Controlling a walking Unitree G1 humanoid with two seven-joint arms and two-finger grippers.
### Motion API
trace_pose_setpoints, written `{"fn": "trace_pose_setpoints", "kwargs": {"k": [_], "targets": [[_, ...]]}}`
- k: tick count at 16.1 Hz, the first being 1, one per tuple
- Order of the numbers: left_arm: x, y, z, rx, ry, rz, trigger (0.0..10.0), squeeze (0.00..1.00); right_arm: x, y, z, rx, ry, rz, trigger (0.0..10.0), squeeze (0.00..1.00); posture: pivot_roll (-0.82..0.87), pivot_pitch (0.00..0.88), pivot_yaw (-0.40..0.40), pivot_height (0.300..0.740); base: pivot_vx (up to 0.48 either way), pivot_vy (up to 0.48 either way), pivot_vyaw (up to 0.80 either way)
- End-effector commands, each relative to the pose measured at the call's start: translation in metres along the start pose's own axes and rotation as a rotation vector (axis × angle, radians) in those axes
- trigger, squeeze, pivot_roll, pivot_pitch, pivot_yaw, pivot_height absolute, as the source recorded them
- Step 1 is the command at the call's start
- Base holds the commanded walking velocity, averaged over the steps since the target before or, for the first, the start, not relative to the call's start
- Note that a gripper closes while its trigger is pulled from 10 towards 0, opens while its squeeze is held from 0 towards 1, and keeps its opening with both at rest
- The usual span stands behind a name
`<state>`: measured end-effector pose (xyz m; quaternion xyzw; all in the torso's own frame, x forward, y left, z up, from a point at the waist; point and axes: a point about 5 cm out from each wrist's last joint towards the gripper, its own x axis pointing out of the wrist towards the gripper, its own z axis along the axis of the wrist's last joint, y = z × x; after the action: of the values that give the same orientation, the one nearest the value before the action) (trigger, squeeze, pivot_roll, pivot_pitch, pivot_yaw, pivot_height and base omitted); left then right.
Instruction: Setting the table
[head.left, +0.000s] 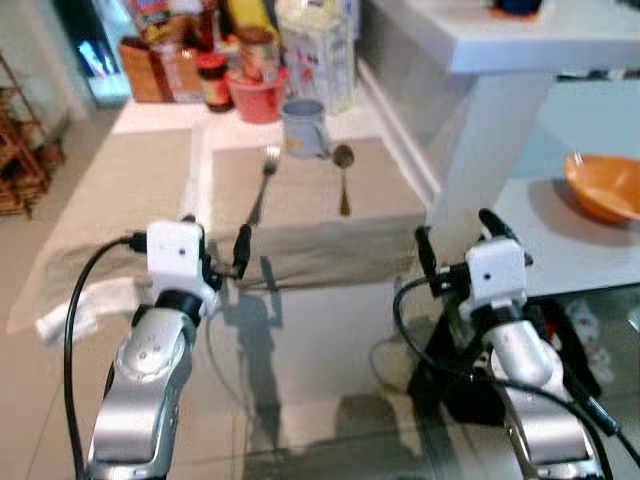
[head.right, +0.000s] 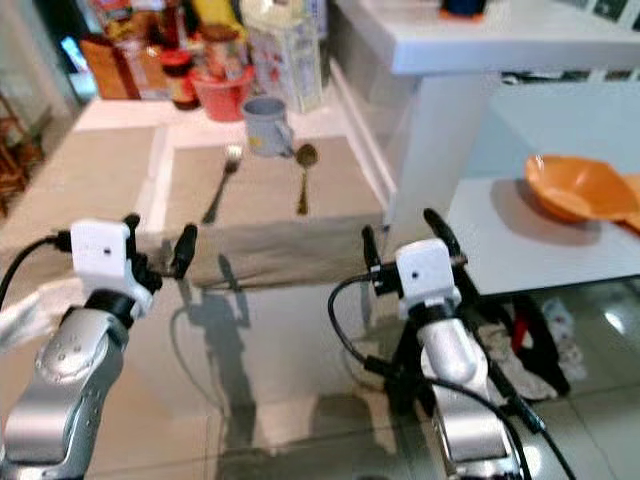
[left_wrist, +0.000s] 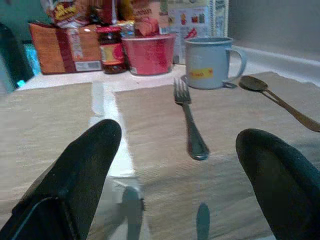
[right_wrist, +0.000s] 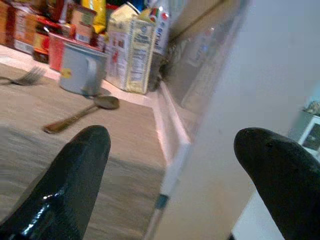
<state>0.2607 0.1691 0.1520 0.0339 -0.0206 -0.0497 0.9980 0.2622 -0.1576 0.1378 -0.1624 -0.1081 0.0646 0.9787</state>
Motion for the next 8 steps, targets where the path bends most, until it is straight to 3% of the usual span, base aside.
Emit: {"fn": "trace_pose_setpoints", "kwargs": {"k": [1, 4, 8], "targets": [[0.002, -0.002, -0.001, 0.004, 0.015, 0.007, 10.0, 0.0, 0.0, -0.004, -0.003, -0.005, 0.009, -0.01, 10.0, 0.0, -0.1, 0.0, 0.063, 0.74, 0.0, 0.386, 0.0], [0.008, -0.006, 0.004, 0.025, 0.005, -0.012, 10.0, 0.0, -0.001, -0.004, -0.003, -0.007, 0.007, -0.01, 10.0, 0.0, -0.1, 0.0, 0.063, 0.74, 0.199, 0.402, 0.0], [0.016, -0.01, 0.011, 0.067, -0.016, -0.042, 10.0, 0.0, -0.001, 0.0, -0.003, -0.017, 0.002, 0.014, 10.0, 0.0, -0.1, 0.0, 0.067, 0.74, 0.47, 0.0, 0.0]]}}
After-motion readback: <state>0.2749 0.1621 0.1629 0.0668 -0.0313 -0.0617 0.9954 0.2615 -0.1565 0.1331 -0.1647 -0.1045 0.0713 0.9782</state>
